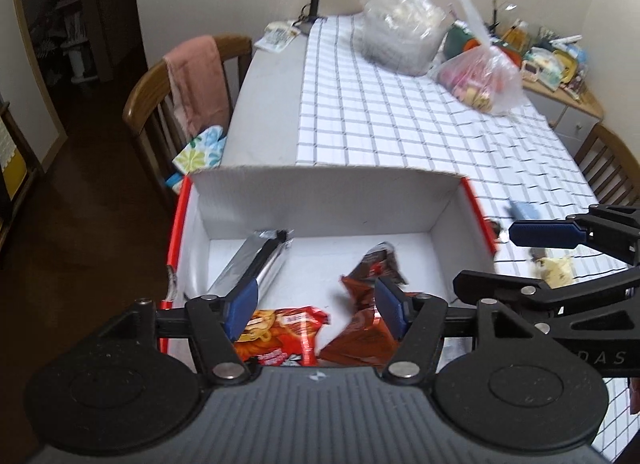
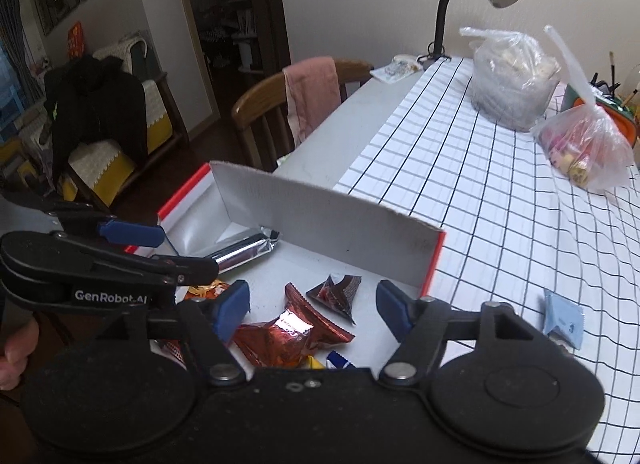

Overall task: Organize snacks
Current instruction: 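Move both tools back toward the remaining snacks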

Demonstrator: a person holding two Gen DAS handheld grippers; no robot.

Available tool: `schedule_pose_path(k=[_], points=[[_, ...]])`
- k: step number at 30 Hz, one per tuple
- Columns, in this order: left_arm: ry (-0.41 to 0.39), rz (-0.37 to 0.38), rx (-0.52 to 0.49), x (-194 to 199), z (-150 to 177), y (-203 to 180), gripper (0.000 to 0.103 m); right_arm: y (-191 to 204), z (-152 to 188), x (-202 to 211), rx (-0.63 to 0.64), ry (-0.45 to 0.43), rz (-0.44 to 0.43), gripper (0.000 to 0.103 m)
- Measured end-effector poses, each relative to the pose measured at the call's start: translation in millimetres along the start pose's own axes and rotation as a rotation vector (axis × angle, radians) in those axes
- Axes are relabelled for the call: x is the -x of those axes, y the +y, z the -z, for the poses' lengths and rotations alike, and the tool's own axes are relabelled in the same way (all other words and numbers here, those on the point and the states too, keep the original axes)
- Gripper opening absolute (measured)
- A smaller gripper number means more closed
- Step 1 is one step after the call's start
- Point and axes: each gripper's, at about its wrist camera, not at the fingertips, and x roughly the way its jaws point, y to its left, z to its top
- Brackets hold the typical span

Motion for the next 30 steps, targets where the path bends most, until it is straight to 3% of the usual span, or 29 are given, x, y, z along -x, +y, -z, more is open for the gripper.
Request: schedule_pose_path(k=[19, 22, 30], points=[[-0.137, 0.081, 0.016, 37.1, 10.5, -97.4, 0.075, -81.7, 36.4, 90.5, -0.055, -0.13, -0.037, 0.102], [-0.151, 0.094, 0.019, 37.9, 12.5, -117.6, 0.081, -99.5, 44.2, 102.8, -0.051, -0.144, -0.028, 0.103], [-0.122, 0.135, -0.003, 23.0, 15.1, -176.2, 0.082, -159.3, 76.2, 119.6, -0.056, -0.114, 0.03, 0.103]])
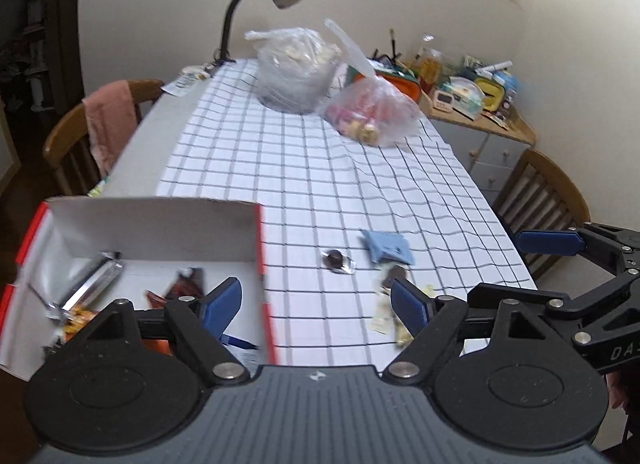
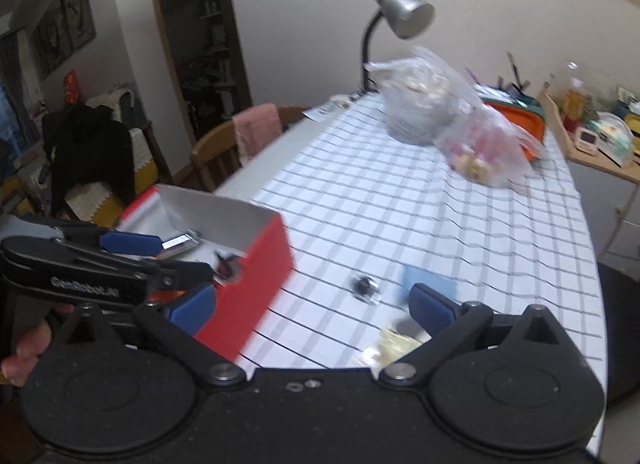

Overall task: Organize snacks
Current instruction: 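Move both tools back toward the remaining snacks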

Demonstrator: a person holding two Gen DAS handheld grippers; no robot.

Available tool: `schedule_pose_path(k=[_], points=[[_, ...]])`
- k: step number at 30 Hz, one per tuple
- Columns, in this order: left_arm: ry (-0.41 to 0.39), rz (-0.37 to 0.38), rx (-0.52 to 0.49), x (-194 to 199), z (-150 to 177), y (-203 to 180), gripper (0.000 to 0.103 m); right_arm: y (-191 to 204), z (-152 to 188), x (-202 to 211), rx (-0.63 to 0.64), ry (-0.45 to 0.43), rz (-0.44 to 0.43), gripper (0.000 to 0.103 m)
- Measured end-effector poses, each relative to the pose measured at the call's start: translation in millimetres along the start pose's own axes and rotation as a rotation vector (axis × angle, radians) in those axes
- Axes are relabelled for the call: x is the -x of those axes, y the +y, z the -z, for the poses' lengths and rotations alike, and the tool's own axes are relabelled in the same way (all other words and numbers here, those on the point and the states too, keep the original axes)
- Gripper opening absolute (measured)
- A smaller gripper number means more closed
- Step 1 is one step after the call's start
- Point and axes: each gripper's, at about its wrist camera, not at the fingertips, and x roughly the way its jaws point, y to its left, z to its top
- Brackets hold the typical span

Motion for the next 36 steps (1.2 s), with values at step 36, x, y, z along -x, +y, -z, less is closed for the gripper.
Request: schedule_pose_path(k=[36], points=[[0.137, -0.12, 0.05, -85.3, 41.4, -50.2, 0.082, -80.5, 59.9, -166.8, -0.134, 0.34, -0.01, 0.077]])
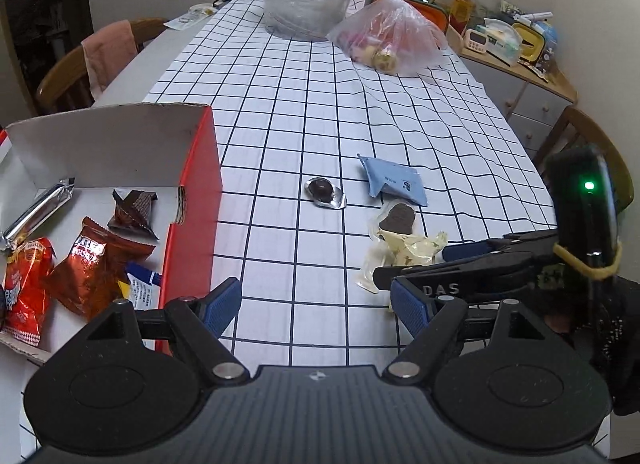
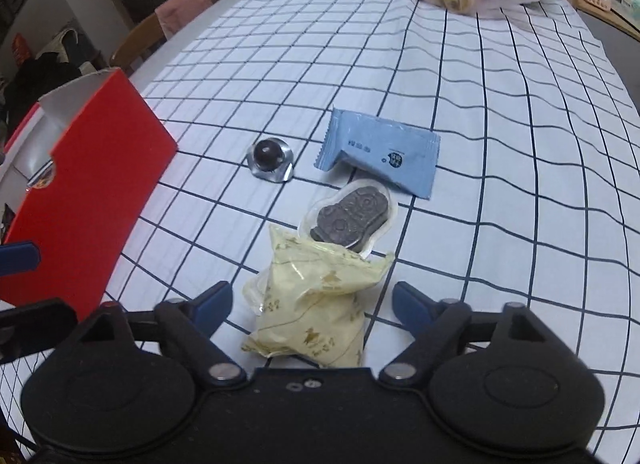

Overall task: Organize snacks
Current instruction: 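Move both tools back toward the remaining snacks, then grasp the cream pastry with the right tool while the left tool grasps the lollipop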

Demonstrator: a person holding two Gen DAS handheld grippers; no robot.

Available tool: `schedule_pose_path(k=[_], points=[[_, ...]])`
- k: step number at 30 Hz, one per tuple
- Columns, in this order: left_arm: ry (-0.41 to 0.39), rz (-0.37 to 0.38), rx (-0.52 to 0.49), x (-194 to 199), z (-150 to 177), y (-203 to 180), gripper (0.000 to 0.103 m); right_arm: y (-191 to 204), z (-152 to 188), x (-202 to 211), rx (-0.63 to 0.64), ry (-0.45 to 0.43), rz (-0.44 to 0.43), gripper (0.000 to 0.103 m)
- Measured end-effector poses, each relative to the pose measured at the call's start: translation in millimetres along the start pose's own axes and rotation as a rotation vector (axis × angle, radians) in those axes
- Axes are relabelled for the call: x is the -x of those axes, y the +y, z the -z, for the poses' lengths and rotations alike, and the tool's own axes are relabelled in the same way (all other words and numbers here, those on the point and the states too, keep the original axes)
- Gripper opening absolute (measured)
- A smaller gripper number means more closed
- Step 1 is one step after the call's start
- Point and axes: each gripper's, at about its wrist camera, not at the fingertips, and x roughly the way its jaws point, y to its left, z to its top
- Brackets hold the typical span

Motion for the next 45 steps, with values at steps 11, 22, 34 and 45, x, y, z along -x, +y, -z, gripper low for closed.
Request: schedule_pose_path(k=[11, 22, 34, 45], points=[[0.025, 0.017, -0.055, -14.7, -10.8, -13.5, 0.082, -11.8, 0.9, 12.2, -0.025, -0.012, 0.008, 0.038], [0.131, 0.101, -0.096, -64.9, -47.9, -50.5, 0.082, -62.1, 14.4, 44.0, -0.095, -0.053, 0.037, 0.031], [0.266, 0.105, -0.091, -144.6, -69.6, -73.3, 0.081, -93.0, 30.6, 67.5, -0.169, -0.08, 0.032, 0.031], [0.27, 0.057, -0.16, -161.6, -66.6, -90.9, 0.058, -102.4, 36.1, 69.2, -0.193, -0.084, 0.032, 0.031]])
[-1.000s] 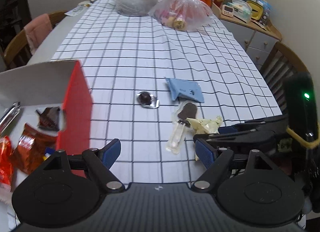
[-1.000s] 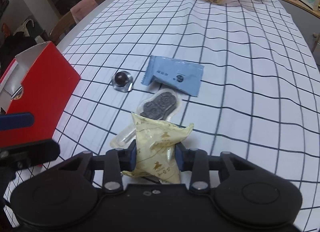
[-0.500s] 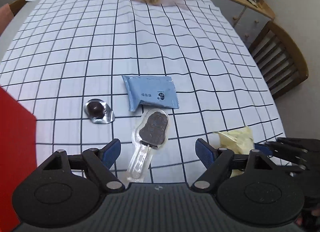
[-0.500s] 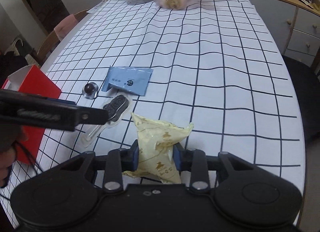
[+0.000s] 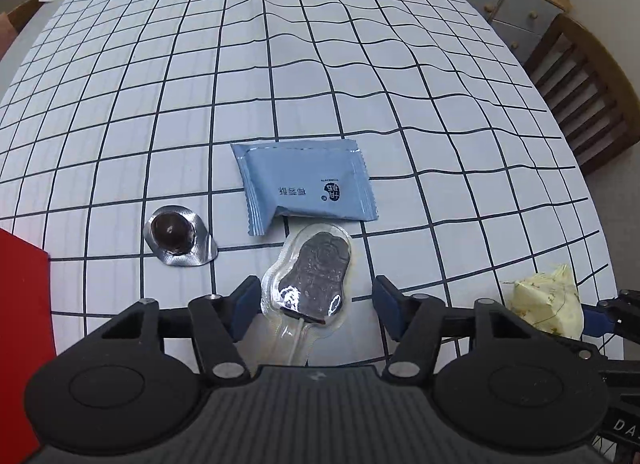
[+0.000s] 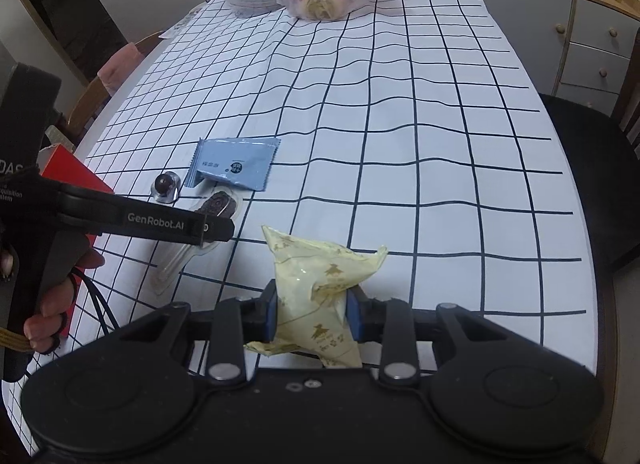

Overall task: Organize snacks
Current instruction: 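Grasp the cream pastry with the right tool while the left tool grasps the lollipop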

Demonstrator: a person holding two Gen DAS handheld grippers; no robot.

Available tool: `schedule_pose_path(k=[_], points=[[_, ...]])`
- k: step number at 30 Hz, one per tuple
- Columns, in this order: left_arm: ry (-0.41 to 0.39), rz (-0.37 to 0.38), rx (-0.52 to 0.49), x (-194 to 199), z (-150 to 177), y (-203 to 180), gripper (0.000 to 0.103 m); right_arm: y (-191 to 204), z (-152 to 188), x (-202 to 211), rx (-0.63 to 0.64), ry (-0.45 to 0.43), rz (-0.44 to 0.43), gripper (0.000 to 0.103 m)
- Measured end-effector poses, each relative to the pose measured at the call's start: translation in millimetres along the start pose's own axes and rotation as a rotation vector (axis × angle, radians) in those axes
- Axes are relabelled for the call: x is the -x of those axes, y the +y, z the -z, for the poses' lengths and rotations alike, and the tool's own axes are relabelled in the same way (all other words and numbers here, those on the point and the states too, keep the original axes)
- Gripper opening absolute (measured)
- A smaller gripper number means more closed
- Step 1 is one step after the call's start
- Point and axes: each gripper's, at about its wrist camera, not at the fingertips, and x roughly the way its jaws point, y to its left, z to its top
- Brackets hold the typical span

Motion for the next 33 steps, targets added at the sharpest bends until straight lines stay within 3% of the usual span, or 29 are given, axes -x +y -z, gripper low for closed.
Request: schedule_pose_path(k=[2, 17, 21, 33], points=[[-0.01, -0.027, -0.019, 1.0, -0.1, -1.8, 0.044, -0.1, 0.4, 1.1, -0.001, -0.001, 0.001, 0.031], [-0.013, 0.002, 0.06, 18.1, 15.6, 13.0, 0.044, 12.3, 6.3, 12.1, 0.011, -0.012, 0.005, 0.031], [-0.018, 0.012, 0.073, 30.1, 24.6, 15.6, 0.039, 20.8, 9.1, 20.3, 0.021, -0.02, 0.004, 0.031], [-0.035, 0.048, 0.126, 77.8, 57.8, 39.0, 0.039, 60.0, 17.8, 47.4, 0.07, -0.037, -0.013, 0.031]])
